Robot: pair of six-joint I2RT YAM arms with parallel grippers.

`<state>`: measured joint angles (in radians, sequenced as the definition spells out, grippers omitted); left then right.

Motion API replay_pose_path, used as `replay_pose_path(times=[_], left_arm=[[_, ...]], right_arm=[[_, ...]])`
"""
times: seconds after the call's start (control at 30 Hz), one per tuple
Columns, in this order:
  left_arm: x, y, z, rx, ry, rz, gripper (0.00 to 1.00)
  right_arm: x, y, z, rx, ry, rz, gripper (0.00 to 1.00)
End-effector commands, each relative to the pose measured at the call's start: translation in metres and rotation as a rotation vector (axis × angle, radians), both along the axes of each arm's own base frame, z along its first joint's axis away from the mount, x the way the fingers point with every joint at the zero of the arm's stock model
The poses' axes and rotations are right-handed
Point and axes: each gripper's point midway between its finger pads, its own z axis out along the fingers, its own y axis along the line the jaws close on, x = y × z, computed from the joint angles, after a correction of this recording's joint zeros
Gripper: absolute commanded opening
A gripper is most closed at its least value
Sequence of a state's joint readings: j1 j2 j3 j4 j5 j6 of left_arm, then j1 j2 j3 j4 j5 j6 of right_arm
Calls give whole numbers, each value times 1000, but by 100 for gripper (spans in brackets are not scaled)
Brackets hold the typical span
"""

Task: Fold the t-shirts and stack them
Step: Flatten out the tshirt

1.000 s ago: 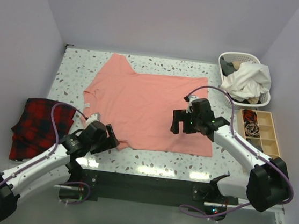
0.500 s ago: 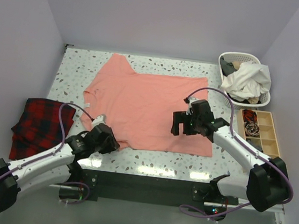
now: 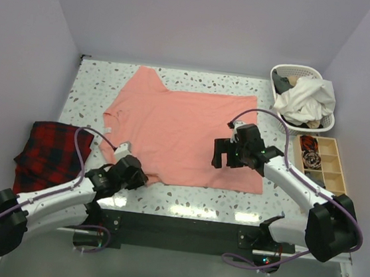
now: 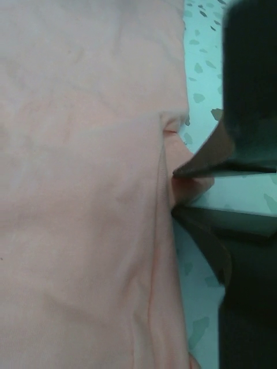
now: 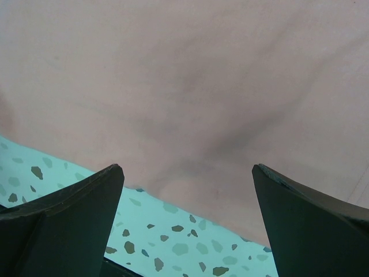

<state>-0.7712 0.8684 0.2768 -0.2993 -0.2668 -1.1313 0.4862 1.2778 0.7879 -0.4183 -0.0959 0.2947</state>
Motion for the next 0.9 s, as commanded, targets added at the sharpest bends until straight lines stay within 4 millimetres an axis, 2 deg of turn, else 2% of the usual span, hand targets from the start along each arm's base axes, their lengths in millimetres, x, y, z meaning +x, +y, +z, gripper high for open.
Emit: replay_pose_path(times=[0.0, 0.03, 0.07, 0.17, 0.27, 0.33, 0.4, 0.57, 0.77, 0.83, 0.87], left_arm=[[7, 3, -6, 21, -30, 32, 14], [6, 4, -8, 31, -26, 26, 5], [5, 4, -10, 38, -20, 25, 0], [5, -1, -5, 38, -25, -14, 0], [2, -11, 13, 23, -22, -79, 0], [0, -20, 32, -1, -25, -133, 0], [-8, -31, 53, -53, -8, -195, 0], [-34, -43, 82, -139, 52, -315, 0], [-62, -39, 96, -155, 140, -388, 0], [-72, -29, 99, -134, 166, -388, 0], [-71, -28, 110, -139, 147, -389, 0]], right_arm=[[2, 3, 5, 12, -27, 9, 99], [2, 3, 5, 10, -26, 12, 99], [1, 3, 6, 11, -29, 9, 99], [1, 3, 5, 17, -30, 9, 99], [-1, 4, 4, 20, -24, 14, 99], [-2, 3, 3, 18, -19, 14, 99], [-2, 3, 0, 16, -7, 14, 99], [-3, 4, -3, 24, -4, 14, 99], [-4, 6, -5, 31, 6, 16, 99], [-4, 7, -5, 32, 8, 20, 99], [-4, 7, -5, 33, 6, 23, 99]])
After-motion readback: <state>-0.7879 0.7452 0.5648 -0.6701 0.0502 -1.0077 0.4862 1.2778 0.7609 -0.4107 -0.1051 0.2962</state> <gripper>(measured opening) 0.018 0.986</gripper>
